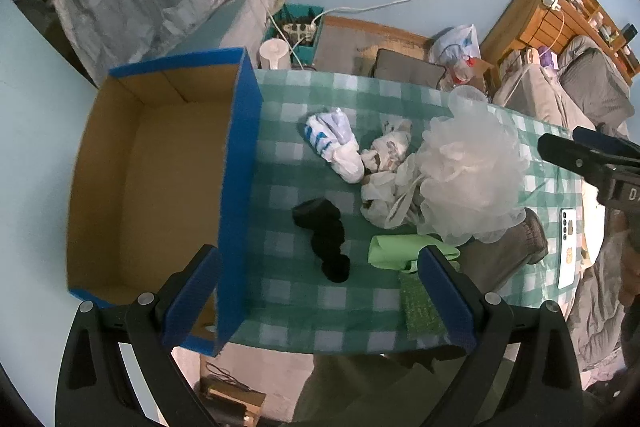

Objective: Organize soft objects
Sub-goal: 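Move the right tool onto the white mesh pouf while the left tool reaches the black sock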

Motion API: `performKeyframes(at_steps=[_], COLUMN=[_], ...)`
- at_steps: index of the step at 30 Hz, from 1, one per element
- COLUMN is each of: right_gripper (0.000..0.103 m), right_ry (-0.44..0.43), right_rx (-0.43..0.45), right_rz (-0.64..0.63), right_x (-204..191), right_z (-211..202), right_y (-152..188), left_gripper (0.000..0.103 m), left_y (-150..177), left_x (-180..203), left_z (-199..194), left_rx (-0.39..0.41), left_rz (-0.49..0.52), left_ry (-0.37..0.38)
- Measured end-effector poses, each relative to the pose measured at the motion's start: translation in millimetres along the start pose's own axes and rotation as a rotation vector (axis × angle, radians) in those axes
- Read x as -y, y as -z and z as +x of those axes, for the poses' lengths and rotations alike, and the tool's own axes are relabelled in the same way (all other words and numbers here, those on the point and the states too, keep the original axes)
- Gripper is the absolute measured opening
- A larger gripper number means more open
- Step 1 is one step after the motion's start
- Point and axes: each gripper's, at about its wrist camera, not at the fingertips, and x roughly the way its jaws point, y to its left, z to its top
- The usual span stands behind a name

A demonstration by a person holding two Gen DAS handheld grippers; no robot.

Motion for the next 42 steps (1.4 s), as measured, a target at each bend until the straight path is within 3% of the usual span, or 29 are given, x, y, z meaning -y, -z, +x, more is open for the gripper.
performKeyframes(at_steps=[25, 37, 42], right_gripper=[0.101, 0.101, 0.101], right_ry=[-0.018, -0.094, -0.095], right_rx=[-0.208, -0.293, -0.325], right_rz=[-0.070, -0.038, -0.089], right_x=[0, 9, 2], right_z=[117, 154, 169], right_y=[12, 17, 20], left_gripper=[0.099, 0.099, 0.099], left_y=[-9, -8, -5], left_x=[12, 10, 4], left_z=[95, 127, 143], left_rx=[-0.152, -0.202, -0.221], left_rz=[-0.018, -0.045, -0.063], left_ry=[-0.009, -0.018, -0.030])
